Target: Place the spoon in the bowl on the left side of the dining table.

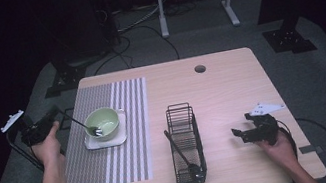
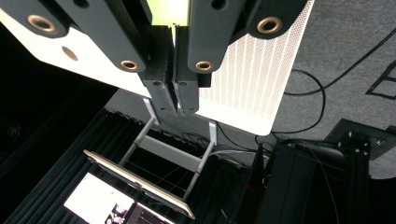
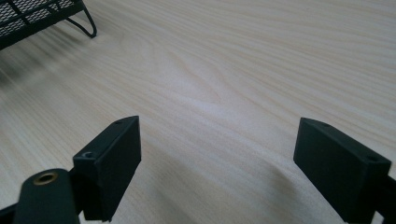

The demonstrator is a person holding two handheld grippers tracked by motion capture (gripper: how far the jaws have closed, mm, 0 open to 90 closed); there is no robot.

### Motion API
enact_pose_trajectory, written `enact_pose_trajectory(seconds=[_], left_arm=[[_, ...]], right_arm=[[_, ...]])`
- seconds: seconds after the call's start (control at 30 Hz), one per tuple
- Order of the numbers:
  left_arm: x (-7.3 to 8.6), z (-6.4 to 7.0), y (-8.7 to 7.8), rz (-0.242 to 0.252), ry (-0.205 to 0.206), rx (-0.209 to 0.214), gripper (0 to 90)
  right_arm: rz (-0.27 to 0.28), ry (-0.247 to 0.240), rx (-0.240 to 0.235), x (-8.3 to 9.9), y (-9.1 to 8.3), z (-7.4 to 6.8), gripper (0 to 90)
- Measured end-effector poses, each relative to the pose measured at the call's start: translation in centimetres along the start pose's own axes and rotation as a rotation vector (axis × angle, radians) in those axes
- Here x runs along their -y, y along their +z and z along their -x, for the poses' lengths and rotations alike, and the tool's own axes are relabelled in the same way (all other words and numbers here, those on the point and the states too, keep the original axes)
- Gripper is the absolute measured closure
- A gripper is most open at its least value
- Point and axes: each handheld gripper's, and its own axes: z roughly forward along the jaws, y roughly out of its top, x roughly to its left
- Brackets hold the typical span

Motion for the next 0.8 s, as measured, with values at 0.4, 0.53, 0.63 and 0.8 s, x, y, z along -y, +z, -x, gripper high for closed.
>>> enact_pose_trajectory(seconds=[0.4, 0.53, 0.63, 0.8], left_arm=[[0.8, -0.4, 0.4, -0.014, -0.012, -0.004, 88.5], [1.0, -0.5, 0.5, -0.013, -0.018, -0.004, 88.6], [1.1, -0.6, 0.5, -0.014, -0.019, -0.006, 88.6], [1.2, -0.7, 0.4, -0.015, -0.027, -0.002, 88.6]], right_arm=[[0.000, 0.000, 0.001, 0.0, 0.0, 0.0, 14.0], [0.000, -0.001, 0.001, 0.0, 0.0, 0.0, 14.0], [0.000, -0.001, 0.001, 0.0, 0.0, 0.0, 14.0], [0.001, -0.001, 0.000, 0.0, 0.0, 0.0, 14.0]])
